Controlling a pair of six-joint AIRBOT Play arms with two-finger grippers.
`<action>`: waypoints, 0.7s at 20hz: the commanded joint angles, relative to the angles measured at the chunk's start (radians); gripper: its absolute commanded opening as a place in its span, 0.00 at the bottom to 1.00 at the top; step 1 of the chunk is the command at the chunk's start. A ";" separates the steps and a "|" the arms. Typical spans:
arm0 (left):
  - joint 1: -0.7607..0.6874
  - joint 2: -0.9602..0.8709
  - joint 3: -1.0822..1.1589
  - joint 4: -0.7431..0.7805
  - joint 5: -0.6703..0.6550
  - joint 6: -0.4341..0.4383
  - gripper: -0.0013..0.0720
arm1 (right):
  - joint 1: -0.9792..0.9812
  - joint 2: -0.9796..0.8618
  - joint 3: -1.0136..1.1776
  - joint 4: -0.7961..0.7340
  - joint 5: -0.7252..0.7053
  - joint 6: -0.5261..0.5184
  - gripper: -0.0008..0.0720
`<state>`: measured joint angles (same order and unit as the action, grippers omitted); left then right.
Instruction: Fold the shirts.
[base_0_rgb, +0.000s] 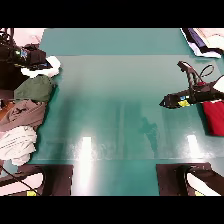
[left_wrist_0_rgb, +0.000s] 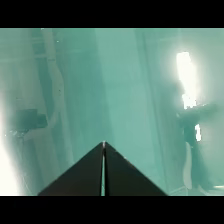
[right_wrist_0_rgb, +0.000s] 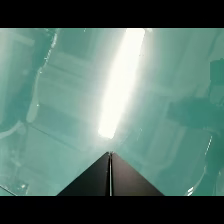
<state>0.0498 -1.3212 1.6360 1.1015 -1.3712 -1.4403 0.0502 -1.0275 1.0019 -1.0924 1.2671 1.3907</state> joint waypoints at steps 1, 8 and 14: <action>0.000 0.000 0.000 0.000 0.002 0.000 0.05 | 0.002 0.001 0.001 0.000 0.000 0.001 0.04; 0.000 0.000 0.000 0.000 0.002 0.000 0.05 | 0.002 0.000 0.001 0.000 -0.003 0.000 0.04; 0.000 0.000 0.000 -0.016 0.023 -0.003 0.05 | 0.002 0.000 0.001 0.000 -0.010 0.000 0.04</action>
<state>0.0498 -1.3212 1.6360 1.0985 -1.3670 -1.4414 0.0513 -1.0275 1.0019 -1.0924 1.2606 1.3914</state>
